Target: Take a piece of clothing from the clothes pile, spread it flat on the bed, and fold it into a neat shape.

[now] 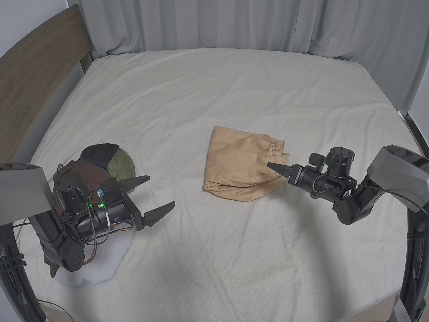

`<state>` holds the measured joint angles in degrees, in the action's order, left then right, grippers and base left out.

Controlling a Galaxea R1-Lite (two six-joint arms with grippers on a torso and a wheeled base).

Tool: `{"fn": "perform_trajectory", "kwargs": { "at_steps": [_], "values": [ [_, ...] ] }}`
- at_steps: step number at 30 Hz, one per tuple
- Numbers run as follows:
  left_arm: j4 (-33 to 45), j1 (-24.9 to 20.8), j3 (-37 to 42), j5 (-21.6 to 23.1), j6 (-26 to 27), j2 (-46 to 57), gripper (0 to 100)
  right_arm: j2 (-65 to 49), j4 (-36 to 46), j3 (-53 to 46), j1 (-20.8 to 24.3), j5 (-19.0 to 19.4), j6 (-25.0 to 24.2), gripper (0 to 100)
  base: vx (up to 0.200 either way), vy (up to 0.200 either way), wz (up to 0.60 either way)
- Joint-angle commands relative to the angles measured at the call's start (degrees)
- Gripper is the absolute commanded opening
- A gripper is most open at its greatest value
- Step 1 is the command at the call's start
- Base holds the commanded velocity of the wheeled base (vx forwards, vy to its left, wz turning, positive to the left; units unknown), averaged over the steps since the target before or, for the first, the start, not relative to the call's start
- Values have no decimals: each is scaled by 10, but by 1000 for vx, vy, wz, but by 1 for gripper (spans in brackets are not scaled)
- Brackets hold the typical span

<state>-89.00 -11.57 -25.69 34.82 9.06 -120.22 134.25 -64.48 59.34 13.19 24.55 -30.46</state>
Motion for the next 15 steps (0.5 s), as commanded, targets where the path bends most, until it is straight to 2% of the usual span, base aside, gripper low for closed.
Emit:
{"fn": "perform_trajectory", "kwargs": {
  "at_steps": [1, 9, 13, 15],
  "values": [
    [-1, 1, -4, 0, 0, 2, 100, -58, -1, -18, 3, 1, 2, 100, 0, 0, 0],
    [-1, 1, -3, 0, 0, 11, 100, -55, -1, -1, 15, 1, 3, 100, 0, 0, 0],
    [-1, 0, -2, 0, 0, 11, 100, -16, -3, 22, 19, 0, 2, 100, 0, 0, 0],
    [-1, 0, -2, 0, 0, 10, 100, 7, -3, 37, 21, -13, 3, 100, 0, 0, 0]
  ]
}}
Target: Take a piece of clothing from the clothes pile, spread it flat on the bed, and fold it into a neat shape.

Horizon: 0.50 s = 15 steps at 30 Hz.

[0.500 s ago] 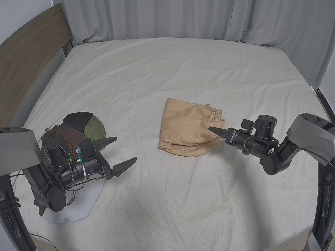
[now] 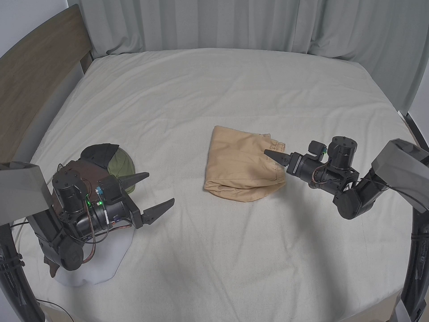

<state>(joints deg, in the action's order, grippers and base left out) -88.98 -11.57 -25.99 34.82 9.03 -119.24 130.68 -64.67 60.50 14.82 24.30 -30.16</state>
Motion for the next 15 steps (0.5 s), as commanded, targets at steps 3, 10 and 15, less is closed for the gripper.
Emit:
{"fn": "perform_trajectory", "kwargs": {
  "at_steps": [3, 10, 15],
  "values": [
    [-1, 0, 2, 0, 0, 1, 100, 82, -8, 50, 12, -26, 0, 100, 0, 0, 0],
    [-1, 1, 2, 0, 0, 1, 100, 138, -13, 76, 17, -30, 1, 100, 0, 0, 0],
    [-1, 1, 2, 0, 0, -1, 100, 161, -16, 83, 17, -44, 7, 100, 0, 0, 0]
  ]
}}
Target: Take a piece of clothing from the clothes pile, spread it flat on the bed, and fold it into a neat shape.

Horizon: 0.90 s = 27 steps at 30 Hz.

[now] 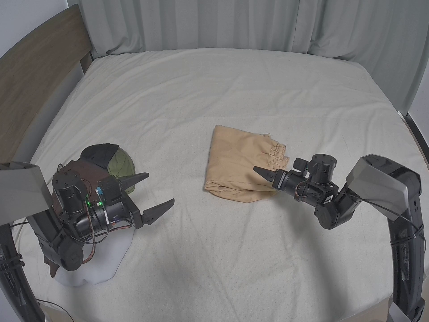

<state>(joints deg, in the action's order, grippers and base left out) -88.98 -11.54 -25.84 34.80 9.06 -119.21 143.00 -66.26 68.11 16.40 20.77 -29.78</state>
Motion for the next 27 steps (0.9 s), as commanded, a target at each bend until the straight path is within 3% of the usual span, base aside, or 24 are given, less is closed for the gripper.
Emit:
{"fn": "perform_trajectory", "kwargs": {
  "at_steps": [1, 10, 18, 21, 24, 25, 27],
  "values": [
    [-1, 0, 1, 0, 0, -1, 100, 38, 0, 7, 1, -9, 3, 100, 0, 0, 0],
    [-1, 0, 4, 0, 0, -1, 100, 43, -3, 4, 0, -11, 3, 100, 0, 0, 0],
    [-1, -1, 24, 3, -2, 57, 100, -134, -25, -114, 11, -22, 17, 100, 0, 0, 0],
    [-1, 0, 32, 24, -1, 95, 100, -243, -27, -203, 3, -32, 91, 100, 0, 0, 0],
    [-1, -8, 55, 42, 0, 142, 100, -308, -47, -270, -12, -68, 177, 100, 0, 0, 0],
    [-1, -8, 55, 43, 0, 145, 100, -311, -49, -274, -13, -70, 181, 100, 0, 0, 0],
    [-1, -11, 70, 75, -10, 224, 100, -358, -131, -357, -29, -76, 233, 100, 0, 0, 0]
  ]
}}
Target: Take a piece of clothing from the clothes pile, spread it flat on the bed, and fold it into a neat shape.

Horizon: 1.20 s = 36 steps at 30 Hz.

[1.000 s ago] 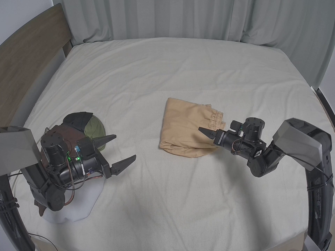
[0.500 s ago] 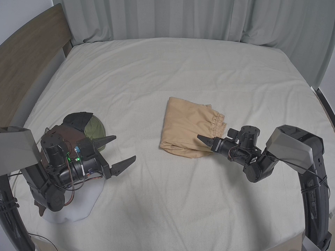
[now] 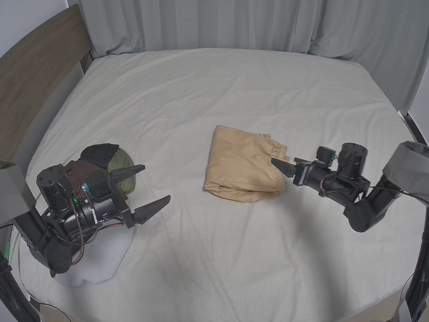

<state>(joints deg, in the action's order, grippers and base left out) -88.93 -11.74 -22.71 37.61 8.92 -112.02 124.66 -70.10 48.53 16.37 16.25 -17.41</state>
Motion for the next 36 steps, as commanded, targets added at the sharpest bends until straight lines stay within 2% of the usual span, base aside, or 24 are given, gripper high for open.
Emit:
{"fn": "perform_trajectory", "kwargs": {
  "at_steps": [1, 5, 7, 11, 17, 19, 23, 27, 29, 36],
  "values": [
    [-1, -12, 44, 55, -15, 175, 100, -195, -117, -188, -36, -32, 110, 100, 0, 0, 0],
    [-1, -22, 99, 58, -18, 230, 100, -289, -121, -244, -48, -31, 101, 100, 0, 0, 0],
    [-1, -23, 122, 55, -18, 247, 100, -318, -127, -262, -68, -28, 102, 100, 0, 0, 0],
    [0, -21, 140, 53, -20, 279, 100, -377, -128, -301, -92, -2, 106, 100, 0, 0, 0],
    [6, -21, 177, 35, -25, 347, 100, -473, -124, -357, -93, 2, 117, 100, 0, 0, 0],
    [23, -20, 190, 16, -35, 388, 100, -532, -120, -388, -90, 6, 119, 100, 0, 0, 0],
    [78, -14, 203, -39, -44, 440, 100, -612, -117, -425, -97, 51, 141, 100, 0, 0, 0],
    [135, -14, 206, -67, -44, 487, 100, -667, -96, -435, -111, 54, 152, 100, 0, 0, 0],
    [202, -14, 203, -91, -44, 542, 100, -735, -49, -436, -115, 55, 156, 100, 0, 0, 0],
    [305, -13, 195, -112, -44, 658, 100, -928, 93, -428, -114, 62, 157, 100, 0, 0, 0]
  ]
}}
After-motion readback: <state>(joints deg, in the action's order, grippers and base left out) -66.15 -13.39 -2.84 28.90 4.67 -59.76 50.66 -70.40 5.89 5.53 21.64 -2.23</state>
